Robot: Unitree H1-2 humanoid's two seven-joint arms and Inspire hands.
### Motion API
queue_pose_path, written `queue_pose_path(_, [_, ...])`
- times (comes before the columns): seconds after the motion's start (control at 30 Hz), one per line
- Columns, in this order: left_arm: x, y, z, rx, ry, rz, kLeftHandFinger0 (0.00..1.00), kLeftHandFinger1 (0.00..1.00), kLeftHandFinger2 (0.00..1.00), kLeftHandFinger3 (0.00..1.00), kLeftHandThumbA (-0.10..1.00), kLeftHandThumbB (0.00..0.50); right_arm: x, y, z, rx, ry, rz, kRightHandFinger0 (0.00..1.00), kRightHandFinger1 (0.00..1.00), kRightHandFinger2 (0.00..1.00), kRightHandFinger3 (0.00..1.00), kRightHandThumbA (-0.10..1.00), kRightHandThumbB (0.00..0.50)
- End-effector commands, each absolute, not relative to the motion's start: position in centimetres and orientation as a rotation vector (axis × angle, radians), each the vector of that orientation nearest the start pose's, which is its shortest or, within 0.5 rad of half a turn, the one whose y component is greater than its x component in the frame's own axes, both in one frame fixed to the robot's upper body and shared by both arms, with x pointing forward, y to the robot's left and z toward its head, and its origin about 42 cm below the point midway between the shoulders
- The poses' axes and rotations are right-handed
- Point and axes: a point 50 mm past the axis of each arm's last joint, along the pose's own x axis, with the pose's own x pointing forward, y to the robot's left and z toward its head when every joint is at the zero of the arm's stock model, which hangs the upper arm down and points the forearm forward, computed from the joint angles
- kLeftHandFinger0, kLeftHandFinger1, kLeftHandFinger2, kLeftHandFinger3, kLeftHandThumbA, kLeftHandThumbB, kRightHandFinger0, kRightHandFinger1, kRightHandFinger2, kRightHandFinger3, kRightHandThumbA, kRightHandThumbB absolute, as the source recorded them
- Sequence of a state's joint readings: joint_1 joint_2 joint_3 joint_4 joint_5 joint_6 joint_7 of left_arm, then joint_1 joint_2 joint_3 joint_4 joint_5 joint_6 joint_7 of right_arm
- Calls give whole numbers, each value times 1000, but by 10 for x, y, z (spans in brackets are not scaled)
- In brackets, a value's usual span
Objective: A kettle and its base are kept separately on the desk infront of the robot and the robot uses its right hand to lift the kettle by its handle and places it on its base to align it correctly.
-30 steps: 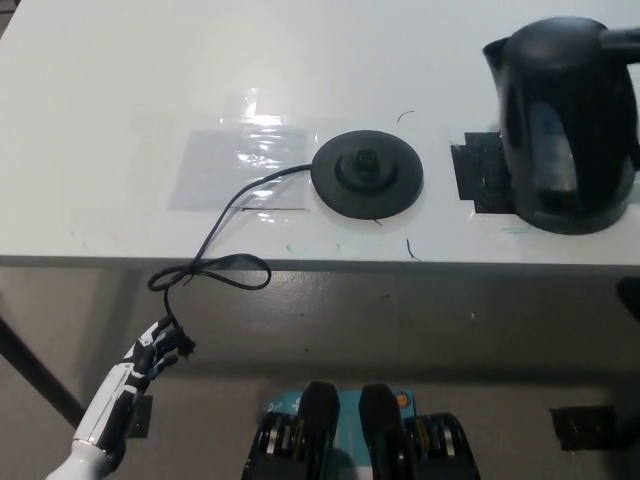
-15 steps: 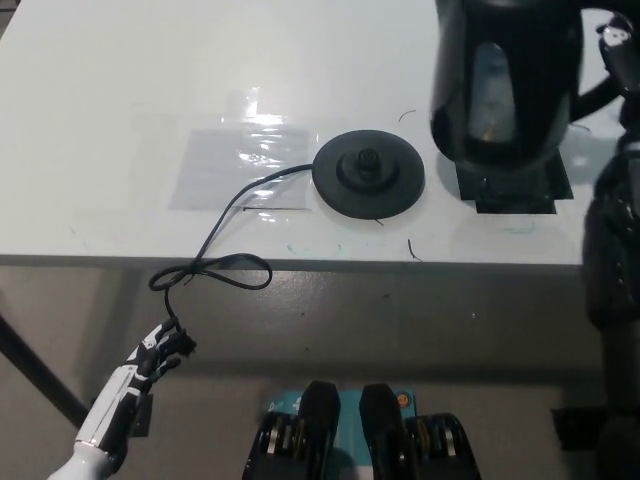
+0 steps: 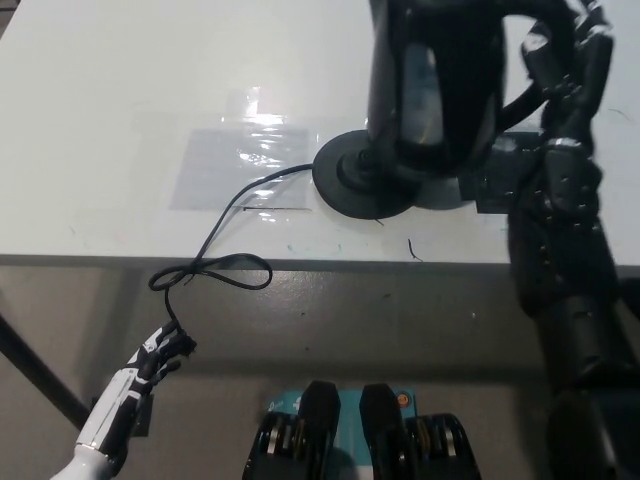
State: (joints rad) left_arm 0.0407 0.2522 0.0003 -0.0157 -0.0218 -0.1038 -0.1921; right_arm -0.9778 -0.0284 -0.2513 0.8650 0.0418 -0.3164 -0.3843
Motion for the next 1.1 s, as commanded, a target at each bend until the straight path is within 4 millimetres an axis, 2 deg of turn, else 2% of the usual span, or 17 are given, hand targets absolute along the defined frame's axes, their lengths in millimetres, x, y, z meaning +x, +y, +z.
queue_pose_path(0.0, [269, 288, 111, 267, -99, -228, 1000, 1000, 1000, 1000, 1000, 255, 554, -162, 359, 255, -625, -344, 0, 131, 534, 688, -100, 86])
queue_pose_path(0.03, [269, 287, 111, 266, -97, -229, 1000, 1000, 1000, 1000, 1000, 255, 555, -157, 358, 248, -612, -350, 0, 58, 432, 629, -100, 89])
queue_pose_path(0.07, [269, 287, 111, 269, -97, -231, 1000, 1000, 1000, 1000, 1000, 252, 556, -155, 358, 247, -607, -351, 0, 33, 403, 611, -100, 95])
queue_pose_path(0.13, [269, 286, 110, 266, -92, -232, 1000, 1000, 1000, 1000, 1000, 263, 559, -144, 357, 253, -573, -350, 0, 18, 397, 603, -100, 101])
queue_pose_path(0.23, [267, 285, 111, 278, -93, -233, 1000, 1000, 1000, 1000, 1000, 261, 562, -130, 355, 247, -539, -350, 0, 0, 344, 537, -100, 83])
queue_pose_path(0.3, [267, 285, 110, 277, -90, -235, 1000, 1000, 1000, 1000, 1000, 265, 562, -128, 354, 249, -535, -350, 0, 0, 333, 513, -100, 81])
queue_pose_path(0.37, [267, 285, 112, 278, -89, -239, 1000, 1000, 1000, 1000, 1000, 276, 562, -119, 357, 215, -532, -376, 0, 4, 347, 497, -100, 88])
queue_pose_path(0.47, [269, 285, 113, 282, -99, -246, 1000, 1000, 1000, 1000, 1000, 260, 561, -113, 363, 221, -551, -357, 0, 0, 335, 488, -100, 68])
queue_pose_path(0.53, [269, 285, 113, 282, -103, -252, 1000, 1000, 1000, 1000, 1000, 257, 560, -108, 366, 252, -550, -340, 0, 0, 344, 489, -100, 78])
queue_pose_path(0.57, [269, 285, 114, 282, -100, -253, 1000, 1000, 1000, 1000, 1000, 261, 559, -106, 367, 245, -558, -327, 0, 0, 376, 532, -100, 68])
queue_pose_path(0.6, [269, 285, 115, 283, -98, -254, 1000, 1000, 1000, 1000, 1000, 262, 558, -105, 367, 235, -566, -315, 0, 17, 429, 585, -100, 86])
queue_pose_path(0.7, [268, 284, 116, 274, -97, -249, 1000, 1000, 1000, 1000, 1000, 268, 557, -102, 363, 183, -572, -313, 0, 96, 533, 652, -100, 87])
queue_pose_path(0.73, [268, 285, 116, 273, -102, -252, 1000, 1000, 1000, 1000, 1000, 259, 557, -101, 360, 155, -575, -305, 0, 140, 565, 686, -100, 80])
queue_pose_path(0.83, [269, 285, 117, 263, -105, -254, 1000, 1000, 1000, 1000, 1000, 283, 555, -100, 347, 67, -578, -295, 0, 167, 569, 707, -100, 84])
queue_pose_path(0.87, [269, 285, 118, 266, -106, -255, 1000, 1000, 1000, 1000, 1000, 285, 555, -100, 345, 60, -577, -295, 0, 141, 528, 650, -100, 86])
queue_pose_path(0.93, [269, 284, 118, 261, -104, -254, 1000, 1000, 1000, 1000, 1000, 288, 554, -101, 337, 42, -562, -295, 0, 189, 574, 703, -100, 80])
queue_pose_path(1.07, [269, 284, 119, 261, -108, -261, 1000, 1000, 1000, 1000, 1000, 274, 555, -109, 321, -23, -534, -323, 0, 159, 521, 677, -100, 88])
